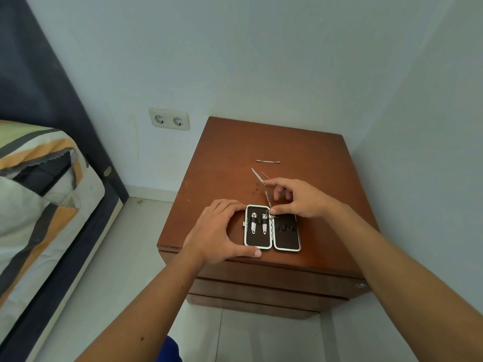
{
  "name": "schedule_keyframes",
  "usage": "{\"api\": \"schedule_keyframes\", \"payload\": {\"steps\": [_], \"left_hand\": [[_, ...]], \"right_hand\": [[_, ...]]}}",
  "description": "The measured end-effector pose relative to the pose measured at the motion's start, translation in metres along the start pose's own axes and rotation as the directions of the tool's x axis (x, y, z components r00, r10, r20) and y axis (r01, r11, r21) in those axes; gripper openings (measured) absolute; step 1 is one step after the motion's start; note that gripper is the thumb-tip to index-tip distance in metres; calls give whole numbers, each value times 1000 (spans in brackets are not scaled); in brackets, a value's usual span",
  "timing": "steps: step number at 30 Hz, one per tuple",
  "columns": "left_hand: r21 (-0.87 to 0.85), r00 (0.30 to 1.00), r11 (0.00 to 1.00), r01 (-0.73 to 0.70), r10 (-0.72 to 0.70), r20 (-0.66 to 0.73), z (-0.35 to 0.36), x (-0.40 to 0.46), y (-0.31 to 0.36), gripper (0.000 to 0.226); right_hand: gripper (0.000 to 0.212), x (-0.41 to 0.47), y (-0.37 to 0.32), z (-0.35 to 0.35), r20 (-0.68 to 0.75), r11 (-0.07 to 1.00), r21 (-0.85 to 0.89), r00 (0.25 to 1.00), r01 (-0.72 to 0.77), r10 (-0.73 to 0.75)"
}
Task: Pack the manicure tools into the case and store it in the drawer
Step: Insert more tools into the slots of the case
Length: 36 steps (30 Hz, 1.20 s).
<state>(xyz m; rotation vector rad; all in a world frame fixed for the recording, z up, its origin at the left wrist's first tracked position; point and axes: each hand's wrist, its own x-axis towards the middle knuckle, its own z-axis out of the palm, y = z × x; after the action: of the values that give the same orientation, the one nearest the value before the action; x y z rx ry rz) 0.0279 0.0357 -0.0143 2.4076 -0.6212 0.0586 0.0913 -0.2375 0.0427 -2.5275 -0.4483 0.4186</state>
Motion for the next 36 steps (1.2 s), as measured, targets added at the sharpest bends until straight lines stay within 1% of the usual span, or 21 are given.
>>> {"api": "schedule_keyframes", "payload": {"steps": [3,5,8,12,14,17,20,22,25,29,33,36], "left_hand": [[2,1000,1000,-3,3,-2,0,0,0,112],[2,1000,1000,-4,4,-2,0,0,0,112],[0,1000,1000,-2,2,1,0,0,0,111],[4,1000,1000,2,-2,5,1,1,-1,112],[5,1000,1000,0,0,4,1,1,-1,112],[10,1000,1000,2,-2,23,1,1,-2,114],[-13,998,1000,19,-18,61,-3,3,-3,114],[-30,995,999,30,-26,99,-8,5,-4,113],[6,981,1000,-19,18,193,-16,10,-8,115],[55,965,996,-67,51,257,-21,20,-15,121],[42,963,997,-68,54,264,-19,24,-18,133],[45,964,996,-75,61,257,-18,22,-20,133]], "right_hand": [[62,-2,1,1,18,999,21,999,-28,28],[59,-5,3,4,-11,996,86,1000,-24,25],[59,-12,4,10,-100,978,210,995,9,12],[56,-22,4,19,-247,955,293,969,56,19],[54,-28,2,21,-288,943,327,957,58,41],[50,-39,-6,24,-272,902,429,960,57,69],[49,-52,-22,31,-224,842,536,972,57,77],[48,-59,-31,41,-179,820,571,980,34,84],[46,-64,-36,57,-139,841,540,984,-22,115],[46,-67,-38,72,-197,912,406,969,-59,151],[49,-68,-43,81,-258,950,306,955,-63,147],[52,-71,-46,89,-314,967,254,942,-36,118]]}}
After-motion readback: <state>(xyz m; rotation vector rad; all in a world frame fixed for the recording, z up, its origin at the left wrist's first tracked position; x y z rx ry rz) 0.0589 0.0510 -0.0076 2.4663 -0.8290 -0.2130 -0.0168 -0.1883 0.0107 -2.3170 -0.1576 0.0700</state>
